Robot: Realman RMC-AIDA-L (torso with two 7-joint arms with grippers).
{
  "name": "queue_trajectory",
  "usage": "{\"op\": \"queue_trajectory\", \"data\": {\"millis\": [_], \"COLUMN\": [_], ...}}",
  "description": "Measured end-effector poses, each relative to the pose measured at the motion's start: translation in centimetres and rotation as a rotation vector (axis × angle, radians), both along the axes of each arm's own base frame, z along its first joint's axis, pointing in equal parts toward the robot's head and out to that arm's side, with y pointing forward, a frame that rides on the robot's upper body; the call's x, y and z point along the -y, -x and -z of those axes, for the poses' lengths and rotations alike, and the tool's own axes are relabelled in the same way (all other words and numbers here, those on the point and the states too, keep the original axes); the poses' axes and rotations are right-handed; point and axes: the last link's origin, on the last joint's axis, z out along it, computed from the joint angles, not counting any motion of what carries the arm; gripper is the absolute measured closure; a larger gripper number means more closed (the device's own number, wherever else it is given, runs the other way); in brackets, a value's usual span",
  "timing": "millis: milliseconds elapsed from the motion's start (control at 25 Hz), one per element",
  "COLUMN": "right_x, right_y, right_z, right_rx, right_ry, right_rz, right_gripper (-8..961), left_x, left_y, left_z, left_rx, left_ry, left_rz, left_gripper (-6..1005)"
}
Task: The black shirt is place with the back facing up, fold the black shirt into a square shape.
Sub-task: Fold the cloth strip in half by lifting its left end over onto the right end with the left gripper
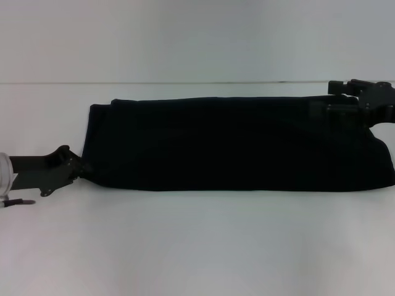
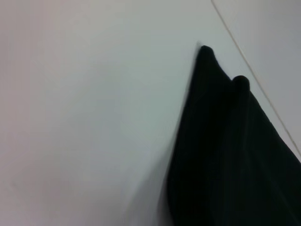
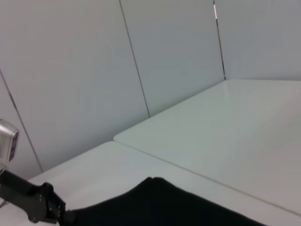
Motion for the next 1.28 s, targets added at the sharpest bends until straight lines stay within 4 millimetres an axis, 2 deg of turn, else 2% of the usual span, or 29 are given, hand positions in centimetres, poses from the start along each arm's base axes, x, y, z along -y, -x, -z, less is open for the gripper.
{"op": "queue_trajectory", "data": {"millis": [200,280,320,360,440,680,880,1080,1200,1280], "right_x": [0.0,0.0,0.0,0.0,-0.1,-0.6,-1.2,-1.5,-1.7,-1.8], "right_y": [0.6,0.9,1.3,1.4,1.6,2.3,2.7,2.8,2.5,2.0], "right_z": [0.5,1.0,1.6,1.8,2.1,3.2,3.4,3.1,2.4,1.6], "right_rx": [-0.061,-0.093,-0.120,-0.131,-0.143,-0.191,-0.200,-0.194,-0.190,-0.186], "right_ry": [-0.014,-0.012,-0.014,-0.018,-0.022,-0.038,-0.060,-0.070,-0.087,-0.110], "right_rz": [0.006,0.009,0.013,0.018,0.025,0.058,0.072,0.069,0.073,0.083], "right_gripper": [26,26,26,26,26,27,27,27,27,26], "left_x": [0.8,1.2,1.7,1.7,2.5,5.2,7.2,7.3,5.2,3.4], "left_y": [0.8,1.3,2.0,2.0,3.0,6.0,7.5,7.4,4.8,1.8], "left_z": [-1.8,-2.8,-4.1,-4.1,-5.5,-10.2,-12.9,-12.9,-12.1,-11.3], "left_rx": [-0.079,-0.113,-0.141,-0.141,-0.177,-0.327,-0.380,-0.382,-0.313,-0.215], "left_ry": [-0.007,-0.021,-0.043,-0.043,-0.068,-0.115,-0.143,-0.138,-0.115,-0.098], "left_rz": [0.117,0.145,0.164,0.164,0.178,0.134,0.096,0.105,0.204,0.315], "left_gripper": [958,955,953,952,949,939,931,923,918,915]}}
